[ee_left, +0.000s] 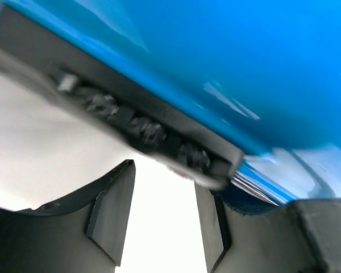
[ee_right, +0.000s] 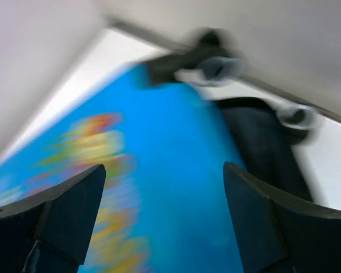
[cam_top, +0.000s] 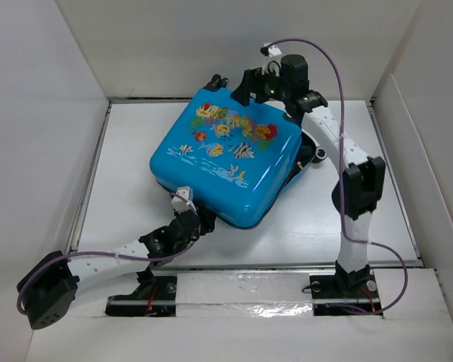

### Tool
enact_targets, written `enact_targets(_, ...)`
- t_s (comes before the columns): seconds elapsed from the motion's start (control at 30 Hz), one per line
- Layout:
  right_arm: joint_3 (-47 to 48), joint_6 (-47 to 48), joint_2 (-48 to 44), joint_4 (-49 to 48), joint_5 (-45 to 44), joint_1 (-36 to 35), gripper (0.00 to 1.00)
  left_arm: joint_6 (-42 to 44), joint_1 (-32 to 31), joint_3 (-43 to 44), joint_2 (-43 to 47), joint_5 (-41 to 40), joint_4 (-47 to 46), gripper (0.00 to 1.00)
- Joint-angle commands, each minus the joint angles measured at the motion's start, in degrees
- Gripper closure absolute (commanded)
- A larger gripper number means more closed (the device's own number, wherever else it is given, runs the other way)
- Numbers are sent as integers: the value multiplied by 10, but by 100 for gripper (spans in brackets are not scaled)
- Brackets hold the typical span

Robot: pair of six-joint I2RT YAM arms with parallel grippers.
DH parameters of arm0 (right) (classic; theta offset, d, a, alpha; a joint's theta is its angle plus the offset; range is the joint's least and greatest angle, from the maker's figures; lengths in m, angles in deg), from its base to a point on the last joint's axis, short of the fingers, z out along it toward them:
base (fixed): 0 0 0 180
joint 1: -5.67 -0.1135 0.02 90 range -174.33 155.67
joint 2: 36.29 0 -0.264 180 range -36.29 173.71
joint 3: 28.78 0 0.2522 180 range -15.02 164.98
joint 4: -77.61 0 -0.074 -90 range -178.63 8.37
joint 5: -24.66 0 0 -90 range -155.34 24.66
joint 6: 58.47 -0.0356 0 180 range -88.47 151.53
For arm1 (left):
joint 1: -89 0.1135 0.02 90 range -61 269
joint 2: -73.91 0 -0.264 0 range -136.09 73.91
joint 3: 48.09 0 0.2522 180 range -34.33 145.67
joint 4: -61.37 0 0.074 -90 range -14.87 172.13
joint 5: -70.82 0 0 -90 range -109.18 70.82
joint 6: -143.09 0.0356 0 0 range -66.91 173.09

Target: Pack the luggage

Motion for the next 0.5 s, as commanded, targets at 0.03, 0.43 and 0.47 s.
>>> enact_targets(0.03,-61,5,-153,-55,91,-23,7,47,9,73,28,-98,-80,57)
enact_targets(0.43,-658,-14,-568,-279,-35,-45,93,157,9,154,10,-166,-144,48)
enact_targets(0.47,-681,-19,-584,-280,-50,-45,89,152,9,160,8,-176,-135,46)
